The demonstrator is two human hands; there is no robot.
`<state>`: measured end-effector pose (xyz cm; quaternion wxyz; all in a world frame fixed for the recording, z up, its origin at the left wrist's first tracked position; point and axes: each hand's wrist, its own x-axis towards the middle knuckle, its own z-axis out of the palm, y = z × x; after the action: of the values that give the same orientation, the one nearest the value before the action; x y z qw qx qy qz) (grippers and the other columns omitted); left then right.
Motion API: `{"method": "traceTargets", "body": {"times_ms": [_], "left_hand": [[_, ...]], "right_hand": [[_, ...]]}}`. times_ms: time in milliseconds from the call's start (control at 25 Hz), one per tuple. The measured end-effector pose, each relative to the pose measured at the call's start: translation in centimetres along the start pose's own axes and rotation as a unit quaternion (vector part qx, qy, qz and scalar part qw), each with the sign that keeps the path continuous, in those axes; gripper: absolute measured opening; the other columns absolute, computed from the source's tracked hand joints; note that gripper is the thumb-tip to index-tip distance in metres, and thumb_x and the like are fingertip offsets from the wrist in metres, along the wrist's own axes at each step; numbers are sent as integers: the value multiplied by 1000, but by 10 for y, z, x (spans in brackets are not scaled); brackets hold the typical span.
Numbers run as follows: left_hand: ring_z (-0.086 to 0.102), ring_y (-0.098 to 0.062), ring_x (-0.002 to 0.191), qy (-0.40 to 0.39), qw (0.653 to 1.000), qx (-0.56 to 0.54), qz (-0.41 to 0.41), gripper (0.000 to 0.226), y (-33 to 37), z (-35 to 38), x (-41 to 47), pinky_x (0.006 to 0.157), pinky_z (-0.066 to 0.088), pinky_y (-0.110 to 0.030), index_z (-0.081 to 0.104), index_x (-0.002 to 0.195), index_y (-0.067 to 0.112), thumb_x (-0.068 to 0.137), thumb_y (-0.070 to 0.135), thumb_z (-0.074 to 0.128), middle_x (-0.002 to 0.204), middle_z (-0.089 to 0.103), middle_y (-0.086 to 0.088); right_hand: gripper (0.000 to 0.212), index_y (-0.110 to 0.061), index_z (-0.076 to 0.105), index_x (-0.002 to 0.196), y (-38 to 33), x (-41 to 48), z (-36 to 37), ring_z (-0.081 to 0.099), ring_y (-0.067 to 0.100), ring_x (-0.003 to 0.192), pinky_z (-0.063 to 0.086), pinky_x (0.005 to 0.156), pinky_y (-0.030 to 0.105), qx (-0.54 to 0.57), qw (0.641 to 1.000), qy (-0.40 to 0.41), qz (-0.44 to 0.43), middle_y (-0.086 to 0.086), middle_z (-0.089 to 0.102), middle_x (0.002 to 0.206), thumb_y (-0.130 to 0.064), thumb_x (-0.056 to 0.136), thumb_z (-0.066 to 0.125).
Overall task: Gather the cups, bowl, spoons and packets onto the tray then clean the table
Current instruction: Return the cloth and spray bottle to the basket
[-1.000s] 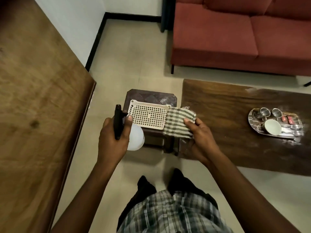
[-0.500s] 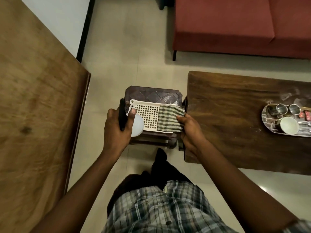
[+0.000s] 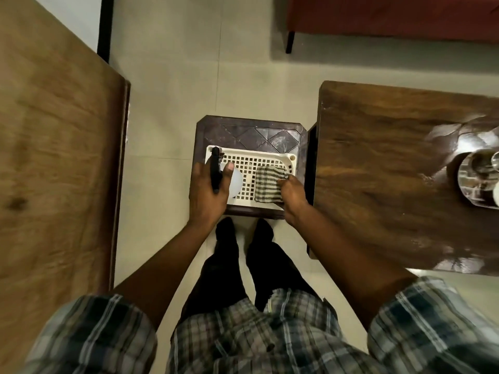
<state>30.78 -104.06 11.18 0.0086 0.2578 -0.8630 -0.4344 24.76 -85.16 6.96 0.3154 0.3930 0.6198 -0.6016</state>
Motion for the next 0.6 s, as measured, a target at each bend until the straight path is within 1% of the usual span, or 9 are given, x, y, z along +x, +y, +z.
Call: {"method": "traceTargets", "body": {"times_ms": [40,120,160,240,280,360,480,560,600], "left_hand": [[67,-26,114,-3,1000,-2,-4,44,-6,6,6,96,60,-51,56,133,32,103,64,53,119,59,-5],[66,-26,119,-16,1000,-1,-11,41,-18,15,15,99,59,-53,53,134,38,103,66,53,123,59,-5],[66,-26,120,-25,1000,4,-15,44,-24,20,19,100,58,-53,53,137,39,103,66,53,125,59,-4],[65,-23,118,-36,999,19,-15,51,-37,27,24,101,58,-52,53,144,36,103,66,52,123,57,-4],[65,-23,116,-41,999,24,-12,53,-42,30,25,101,58,-51,52,148,35,104,65,52,122,56,-5],[63,-22,119,-52,998,26,-10,58,-48,35,26,103,57,-49,49,154,35,104,63,54,126,55,-6],[61,-19,127,-55,998,18,-20,63,-51,39,25,107,57,-49,45,157,38,101,65,57,137,54,-3],[60,-17,128,-61,998,3,-25,69,-52,36,25,108,56,-46,40,160,41,99,62,65,141,52,0],[61,-18,129,-74,997,-7,-25,74,-52,33,24,108,56,-44,36,162,40,98,54,71,145,51,0]], "right_hand": [[35,-13,68,124,2,8,3,74,23,88,61,64,30,2,1000,5,7,12,77,112,-3,106,40],[33,-15,68,119,5,23,10,76,25,91,64,67,33,15,1000,6,18,11,77,111,-3,106,40],[33,-16,68,120,7,31,14,77,27,95,66,73,37,13,1000,5,21,11,78,112,-3,106,40],[35,-14,66,130,9,45,20,77,31,107,66,90,48,-9,1000,11,19,12,78,120,-4,107,41],[36,-14,64,135,11,50,21,76,31,109,65,94,49,-24,999,22,14,12,77,123,-4,107,43],[40,-14,63,141,15,54,20,75,26,108,63,97,43,-69,996,57,-4,8,76,125,-3,106,48],[44,-15,62,141,18,51,16,74,24,108,59,87,31,-174,978,95,-57,1,75,120,-3,100,53],[49,-16,57,146,17,46,16,72,25,112,56,90,28,-234,962,103,-98,-1,73,121,-5,98,60],[53,-17,54,148,15,40,17,71,26,114,55,94,30,-257,955,105,-108,1,73,125,-7,97,63]]}}
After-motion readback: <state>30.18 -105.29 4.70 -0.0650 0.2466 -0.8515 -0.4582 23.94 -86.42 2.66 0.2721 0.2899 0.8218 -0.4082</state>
